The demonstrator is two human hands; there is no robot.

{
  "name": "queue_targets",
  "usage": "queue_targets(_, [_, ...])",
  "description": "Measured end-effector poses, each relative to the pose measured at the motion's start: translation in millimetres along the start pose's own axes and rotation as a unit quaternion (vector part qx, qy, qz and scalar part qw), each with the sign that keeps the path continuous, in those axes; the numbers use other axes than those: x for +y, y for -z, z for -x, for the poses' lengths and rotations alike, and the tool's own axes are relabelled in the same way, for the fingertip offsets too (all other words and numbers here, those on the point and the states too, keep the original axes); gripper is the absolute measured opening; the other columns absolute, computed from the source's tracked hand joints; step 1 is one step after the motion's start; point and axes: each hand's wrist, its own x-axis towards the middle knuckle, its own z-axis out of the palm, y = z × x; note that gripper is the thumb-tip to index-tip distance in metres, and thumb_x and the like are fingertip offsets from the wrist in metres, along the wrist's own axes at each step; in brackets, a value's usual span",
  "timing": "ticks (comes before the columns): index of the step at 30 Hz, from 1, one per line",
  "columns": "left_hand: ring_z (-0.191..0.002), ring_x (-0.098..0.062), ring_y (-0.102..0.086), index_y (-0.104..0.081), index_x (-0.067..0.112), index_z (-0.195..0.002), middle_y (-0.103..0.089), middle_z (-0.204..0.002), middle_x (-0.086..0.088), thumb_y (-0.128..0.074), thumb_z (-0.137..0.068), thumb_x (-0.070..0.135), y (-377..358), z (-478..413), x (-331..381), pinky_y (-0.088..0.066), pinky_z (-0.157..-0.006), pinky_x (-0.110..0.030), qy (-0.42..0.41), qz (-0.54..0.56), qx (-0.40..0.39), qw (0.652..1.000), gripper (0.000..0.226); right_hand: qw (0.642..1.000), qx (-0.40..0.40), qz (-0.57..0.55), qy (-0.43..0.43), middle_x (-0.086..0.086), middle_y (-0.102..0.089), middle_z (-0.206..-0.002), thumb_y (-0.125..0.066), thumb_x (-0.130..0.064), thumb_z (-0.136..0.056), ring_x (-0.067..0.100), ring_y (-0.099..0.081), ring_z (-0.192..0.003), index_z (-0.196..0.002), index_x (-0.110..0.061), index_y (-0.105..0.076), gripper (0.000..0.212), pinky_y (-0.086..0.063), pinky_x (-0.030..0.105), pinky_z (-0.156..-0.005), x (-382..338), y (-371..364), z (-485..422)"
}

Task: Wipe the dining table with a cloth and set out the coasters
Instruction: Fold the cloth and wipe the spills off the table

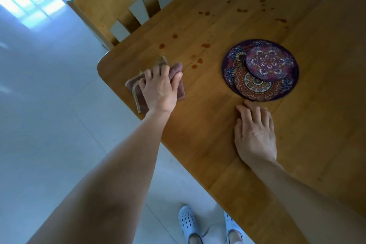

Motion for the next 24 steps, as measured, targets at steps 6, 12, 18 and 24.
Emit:
queue_targets(6, [-0.098,-0.028,-0.066,-0.053,0.013,-0.111,-0.069,-0.107,-0.007,-0.034,-0.095,0.06,31.2,38.3,-7.0,-0.047,-0.08,-0.038,0.012,0.159,0.012,0.987,0.052,1.0,0.014,0.013,0.012,0.011,-0.049,-0.138,-0.039,-0.02,-0.097,0.03,-0.037,-0.127,-0.131,-0.009,-0.051,0.038,-0.031,0.051,-0.112,0.5,1.1,1.0])
queue_targets(12, [-0.134,-0.022,-0.04,-0.036,0.031,-0.144,-0.041,-0.147,-0.001,-0.026,-0.099,0.058,19.9,10.5,-33.1,-0.034,-0.107,-0.044,0.02,0.157,0.004,0.987,0.053,1.0,0.015,0.021,0.006,0.01,-0.048,-0.138,-0.039,-0.02,-0.096,0.029,-0.034,-0.127,-0.131,-0.01,-0.051,0.039,-0.029,0.05,-0.113,-0.5,-2.7,-0.1])
queue_targets(18, [-0.151,-0.017,-0.001,-0.014,0.038,-0.155,-0.003,-0.165,0.007,-0.007,-0.099,0.06,-6.9,-21.1,-74.3,-0.01,-0.122,-0.049,-0.132,-0.03,-0.074,0.988,0.061,1.0,0.015,0.024,0.006,0.01,-0.048,-0.138,-0.04,-0.018,-0.096,0.029,-0.035,-0.127,-0.131,-0.01,-0.051,0.038,-0.03,0.051,-0.112,0.0,-2.7,0.5])
queue_targets(24, [-0.151,-0.019,-0.004,-0.011,0.028,-0.157,0.002,-0.165,0.003,-0.012,-0.101,0.054,-17.6,-82.6,-74.5,-0.015,-0.121,-0.043,0.03,-0.032,-0.074,0.996,0.062,0.999,0.009,0.037,0.01,0.013,-0.046,-0.139,-0.039,-0.017,-0.096,0.032,-0.035,-0.128,-0.131,-0.008,-0.049,0.037,-0.03,0.052,-0.112,-0.8,-2.6,2.0])
